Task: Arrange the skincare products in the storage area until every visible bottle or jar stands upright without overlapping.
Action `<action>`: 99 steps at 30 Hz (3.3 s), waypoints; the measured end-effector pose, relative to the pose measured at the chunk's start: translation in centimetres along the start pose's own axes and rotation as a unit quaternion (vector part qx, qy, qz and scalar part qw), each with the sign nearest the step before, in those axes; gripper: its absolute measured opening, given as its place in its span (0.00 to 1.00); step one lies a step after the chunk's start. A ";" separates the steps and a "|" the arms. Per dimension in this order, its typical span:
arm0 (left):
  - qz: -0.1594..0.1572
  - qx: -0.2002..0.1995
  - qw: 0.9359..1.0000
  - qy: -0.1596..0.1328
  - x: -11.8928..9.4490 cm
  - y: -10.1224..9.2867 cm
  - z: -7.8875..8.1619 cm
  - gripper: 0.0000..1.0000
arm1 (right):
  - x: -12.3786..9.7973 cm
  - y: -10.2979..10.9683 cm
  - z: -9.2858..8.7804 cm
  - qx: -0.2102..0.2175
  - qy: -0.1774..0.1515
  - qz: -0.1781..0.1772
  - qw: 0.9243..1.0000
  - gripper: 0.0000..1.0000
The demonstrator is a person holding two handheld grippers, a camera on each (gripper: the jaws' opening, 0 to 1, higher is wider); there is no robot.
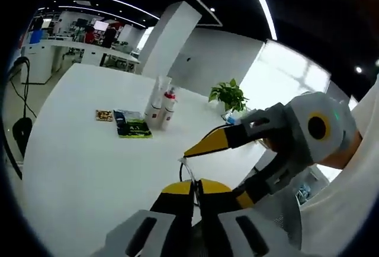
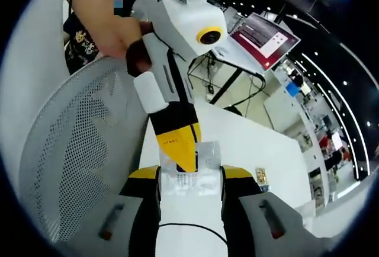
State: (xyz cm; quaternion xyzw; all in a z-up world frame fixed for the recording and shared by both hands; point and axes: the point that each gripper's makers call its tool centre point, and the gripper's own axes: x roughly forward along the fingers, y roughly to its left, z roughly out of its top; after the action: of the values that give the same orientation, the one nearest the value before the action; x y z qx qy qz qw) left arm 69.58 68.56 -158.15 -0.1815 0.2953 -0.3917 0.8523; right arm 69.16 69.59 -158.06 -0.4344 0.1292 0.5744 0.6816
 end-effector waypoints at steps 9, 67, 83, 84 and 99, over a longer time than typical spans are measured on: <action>0.011 0.007 1.000 -0.003 -0.3 0.5 0.1 0.01 | -0.1 -0.3 0.0 0.069 -0.021 -0.001 0.997 0.37; -0.141 -0.100 0.985 -0.012 -1.7 -2.6 1.1 0.05 | -3.9 -0.9 0.8 0.655 -0.312 0.101 0.681 0.00; -0.147 -0.092 0.985 0.014 -1.4 -3.4 0.2 0.00 | -4.8 -1.1 0.0 0.658 -0.355 0.077 0.660 0.02; -0.150 -0.093 0.984 0.015 -1.3 -3.4 0.2 0.00 | -4.9 -1.0 0.0 0.654 -0.357 0.078 0.662 0.02; -0.157 -0.098 0.982 0.034 -1.2 -3.8 -0.5 0.00 | -5.1 -1.2 -0.8 0.660 -0.365 0.078 0.652 0.00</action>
State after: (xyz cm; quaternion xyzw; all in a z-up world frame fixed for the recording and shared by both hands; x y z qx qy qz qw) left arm 66.54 67.12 -156.02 -0.2951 0.3292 -0.4954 0.7477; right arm 68.96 65.65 -154.57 0.3864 0.2490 0.5011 0.7332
